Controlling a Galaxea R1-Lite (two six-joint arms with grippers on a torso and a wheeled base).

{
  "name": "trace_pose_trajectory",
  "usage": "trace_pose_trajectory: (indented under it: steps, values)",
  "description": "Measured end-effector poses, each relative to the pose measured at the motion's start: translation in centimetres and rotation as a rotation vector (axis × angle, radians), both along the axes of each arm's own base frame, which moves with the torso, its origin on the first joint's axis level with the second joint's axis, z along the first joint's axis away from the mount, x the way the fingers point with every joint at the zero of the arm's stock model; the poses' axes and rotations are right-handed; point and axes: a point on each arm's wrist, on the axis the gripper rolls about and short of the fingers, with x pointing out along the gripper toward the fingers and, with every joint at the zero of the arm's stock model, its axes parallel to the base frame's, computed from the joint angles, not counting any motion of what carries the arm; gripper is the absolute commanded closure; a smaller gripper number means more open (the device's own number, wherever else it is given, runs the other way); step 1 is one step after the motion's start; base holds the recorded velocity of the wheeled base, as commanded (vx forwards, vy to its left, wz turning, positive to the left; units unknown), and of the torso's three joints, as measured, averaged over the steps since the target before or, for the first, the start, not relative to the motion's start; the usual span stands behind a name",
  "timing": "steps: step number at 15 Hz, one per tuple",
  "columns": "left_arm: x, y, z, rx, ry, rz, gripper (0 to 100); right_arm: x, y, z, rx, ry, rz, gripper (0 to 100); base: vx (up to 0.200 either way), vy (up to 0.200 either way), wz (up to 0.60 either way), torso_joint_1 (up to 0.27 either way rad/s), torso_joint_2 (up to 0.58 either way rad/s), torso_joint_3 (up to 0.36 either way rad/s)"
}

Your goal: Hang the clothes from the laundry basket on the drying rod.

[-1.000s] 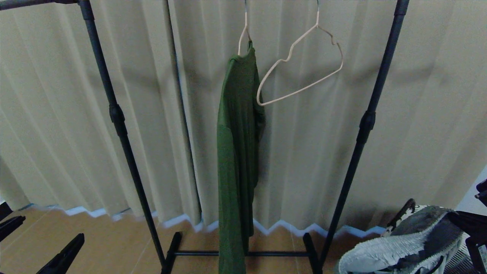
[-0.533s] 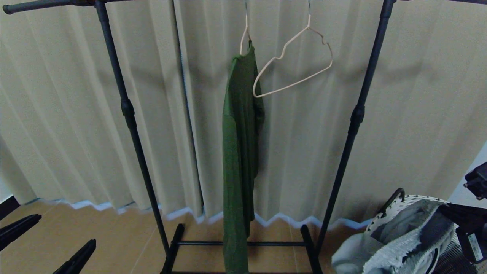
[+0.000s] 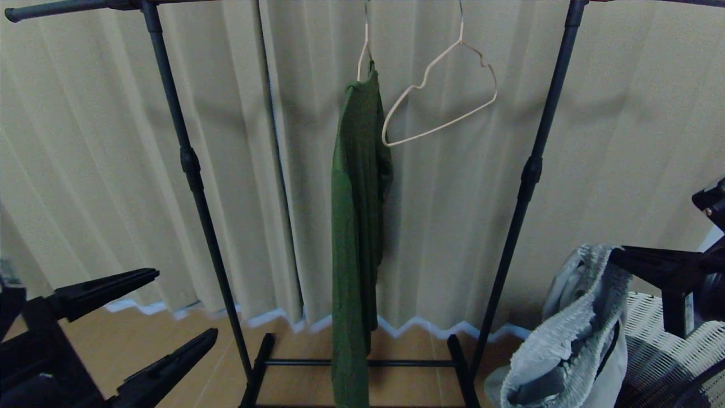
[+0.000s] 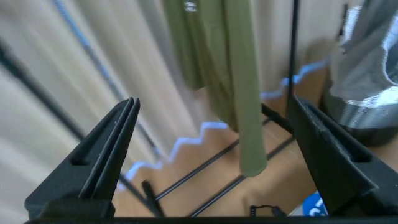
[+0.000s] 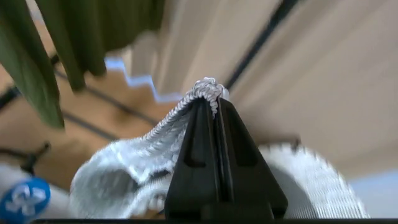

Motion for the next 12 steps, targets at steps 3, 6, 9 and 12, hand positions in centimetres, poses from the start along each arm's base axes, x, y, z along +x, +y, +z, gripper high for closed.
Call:
trace_pose_trajectory:
  steps: [3,6,9,12]
  values:
    - [3.4,-3.4,1.1,0.023,0.045,-0.084,0,0.9,1.7,0.9,0.058,-0.073,0.074,100,0.000,0.000,0.00,0.000,0.00,0.000]
    - [5.4,-8.2,1.1,0.021,0.121,-0.152,0,0.8,3.3,1.0,0.078,-0.071,0.151,100,0.000,0.000,0.00,0.000,0.00,0.000]
    - [5.8,-13.2,-0.3,-0.022,0.255,-0.189,0,0.4,4.8,1.7,0.151,-0.063,0.220,100,0.000,0.000,0.00,0.000,0.00,0.000]
    - [5.9,-16.9,-2.1,-0.033,0.360,-0.220,0,0.2,6.2,2.8,0.204,-0.070,0.288,100,0.000,0.000,0.00,0.000,0.00,0.000]
